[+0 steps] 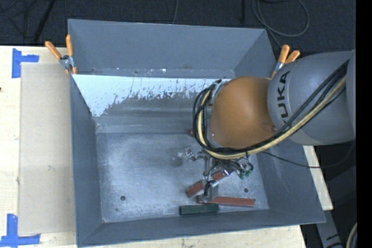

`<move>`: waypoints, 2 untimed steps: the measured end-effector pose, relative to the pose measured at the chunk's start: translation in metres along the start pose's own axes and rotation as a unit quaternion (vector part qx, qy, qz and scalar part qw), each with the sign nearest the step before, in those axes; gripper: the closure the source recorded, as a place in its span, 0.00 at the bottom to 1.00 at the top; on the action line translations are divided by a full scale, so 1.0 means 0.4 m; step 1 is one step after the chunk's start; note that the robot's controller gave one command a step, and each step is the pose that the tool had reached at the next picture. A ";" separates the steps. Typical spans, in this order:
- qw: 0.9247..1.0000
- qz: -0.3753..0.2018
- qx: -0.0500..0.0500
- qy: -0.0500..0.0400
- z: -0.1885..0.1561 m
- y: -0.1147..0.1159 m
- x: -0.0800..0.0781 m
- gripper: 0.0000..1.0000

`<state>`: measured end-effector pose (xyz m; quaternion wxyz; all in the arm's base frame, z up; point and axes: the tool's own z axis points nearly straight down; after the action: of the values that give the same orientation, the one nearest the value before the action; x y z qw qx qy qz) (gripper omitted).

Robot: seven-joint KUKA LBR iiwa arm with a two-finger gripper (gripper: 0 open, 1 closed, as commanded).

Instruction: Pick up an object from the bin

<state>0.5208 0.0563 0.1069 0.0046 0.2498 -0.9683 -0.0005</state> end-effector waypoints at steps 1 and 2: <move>1.000 0.017 0.000 -0.002 0.098 -0.074 0.031 0.00; 1.000 0.018 0.002 -0.004 0.088 -0.076 0.026 1.00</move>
Offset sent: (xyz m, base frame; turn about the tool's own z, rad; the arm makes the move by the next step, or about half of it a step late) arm 0.0041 -0.0312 -0.0369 0.0287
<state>0.5260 0.0245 0.0717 0.0002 0.2324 -0.9726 0.0001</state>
